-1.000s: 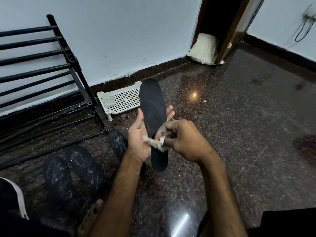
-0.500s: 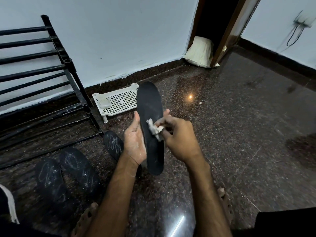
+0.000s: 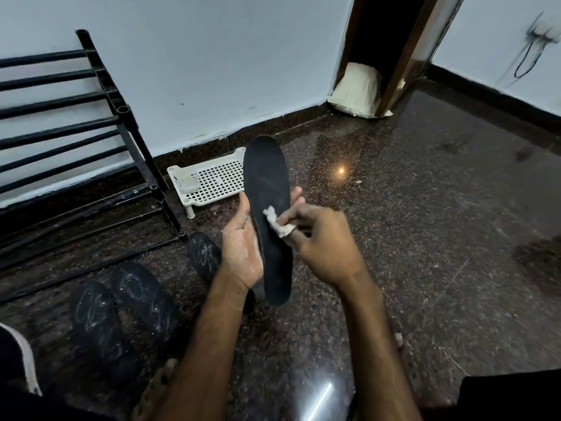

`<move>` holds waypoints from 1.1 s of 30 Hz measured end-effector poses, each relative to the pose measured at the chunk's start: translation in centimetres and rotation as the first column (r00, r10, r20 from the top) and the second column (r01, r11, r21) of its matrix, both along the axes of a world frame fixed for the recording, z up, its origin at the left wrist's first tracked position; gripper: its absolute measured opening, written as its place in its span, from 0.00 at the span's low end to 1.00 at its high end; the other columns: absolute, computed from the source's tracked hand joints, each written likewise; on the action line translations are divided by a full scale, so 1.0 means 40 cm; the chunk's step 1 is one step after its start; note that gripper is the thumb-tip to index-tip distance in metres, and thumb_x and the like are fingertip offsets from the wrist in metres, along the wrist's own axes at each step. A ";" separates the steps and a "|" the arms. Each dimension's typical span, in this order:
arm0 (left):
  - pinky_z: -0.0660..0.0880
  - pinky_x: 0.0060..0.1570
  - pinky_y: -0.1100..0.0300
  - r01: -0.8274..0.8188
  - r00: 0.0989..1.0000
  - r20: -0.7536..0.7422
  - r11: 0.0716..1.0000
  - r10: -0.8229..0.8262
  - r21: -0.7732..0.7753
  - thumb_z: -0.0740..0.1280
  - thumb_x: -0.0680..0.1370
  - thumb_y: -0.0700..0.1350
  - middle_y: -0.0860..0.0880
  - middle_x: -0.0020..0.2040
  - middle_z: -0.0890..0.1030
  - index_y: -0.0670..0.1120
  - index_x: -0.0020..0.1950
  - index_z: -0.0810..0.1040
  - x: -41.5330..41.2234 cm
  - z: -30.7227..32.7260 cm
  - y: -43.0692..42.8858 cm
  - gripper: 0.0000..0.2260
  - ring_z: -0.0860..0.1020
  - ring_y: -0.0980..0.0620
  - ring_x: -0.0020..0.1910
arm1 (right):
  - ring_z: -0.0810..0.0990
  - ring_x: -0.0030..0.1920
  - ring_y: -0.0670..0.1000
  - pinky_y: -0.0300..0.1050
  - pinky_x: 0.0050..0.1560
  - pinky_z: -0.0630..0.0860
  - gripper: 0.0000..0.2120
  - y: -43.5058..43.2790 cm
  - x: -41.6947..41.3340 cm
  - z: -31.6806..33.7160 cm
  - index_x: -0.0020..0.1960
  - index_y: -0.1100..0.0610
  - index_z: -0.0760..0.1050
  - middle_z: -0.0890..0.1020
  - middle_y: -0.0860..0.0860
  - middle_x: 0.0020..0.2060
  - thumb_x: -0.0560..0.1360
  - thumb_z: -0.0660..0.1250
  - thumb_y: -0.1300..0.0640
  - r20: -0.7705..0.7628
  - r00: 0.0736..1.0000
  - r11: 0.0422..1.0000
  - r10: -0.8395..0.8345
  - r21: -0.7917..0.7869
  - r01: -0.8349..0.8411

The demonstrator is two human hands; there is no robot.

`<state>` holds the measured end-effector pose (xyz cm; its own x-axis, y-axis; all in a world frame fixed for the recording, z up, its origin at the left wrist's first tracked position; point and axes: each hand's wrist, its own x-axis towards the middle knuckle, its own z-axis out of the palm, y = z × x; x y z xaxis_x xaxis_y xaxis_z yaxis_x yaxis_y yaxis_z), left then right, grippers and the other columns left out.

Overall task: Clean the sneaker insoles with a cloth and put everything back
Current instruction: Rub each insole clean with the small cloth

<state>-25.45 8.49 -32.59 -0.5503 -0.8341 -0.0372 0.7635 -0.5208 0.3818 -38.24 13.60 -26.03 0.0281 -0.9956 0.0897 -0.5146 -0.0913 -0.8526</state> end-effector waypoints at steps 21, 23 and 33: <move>0.53 0.77 0.45 -0.044 0.998 0.037 0.999 0.043 0.023 0.52 0.83 0.60 0.38 0.76 0.65 0.38 0.78 0.61 0.027 -0.015 -0.009 0.31 0.65 0.41 0.76 | 0.82 0.44 0.56 0.46 0.45 0.80 0.09 0.034 -0.004 0.031 0.54 0.67 0.78 0.84 0.61 0.45 0.75 0.67 0.72 0.416 0.829 0.803 0.373 0.303 -0.513; 0.55 0.77 0.45 -0.061 0.997 0.053 0.998 0.059 0.023 0.51 0.84 0.59 0.38 0.76 0.66 0.38 0.78 0.61 0.028 -0.012 -0.008 0.31 0.65 0.41 0.75 | 0.82 0.44 0.53 0.43 0.45 0.79 0.09 0.037 -0.033 0.043 0.55 0.68 0.78 0.84 0.59 0.44 0.75 0.67 0.73 0.427 0.829 0.818 0.362 0.281 -0.502; 0.56 0.77 0.45 -0.069 0.998 0.011 0.998 0.069 -0.014 0.49 0.85 0.60 0.36 0.78 0.61 0.38 0.79 0.56 0.018 -0.001 0.000 0.31 0.58 0.39 0.78 | 0.83 0.43 0.41 0.38 0.44 0.81 0.11 0.003 -0.046 0.018 0.48 0.52 0.81 0.85 0.43 0.43 0.74 0.69 0.68 0.016 0.958 0.948 -0.288 -0.138 0.287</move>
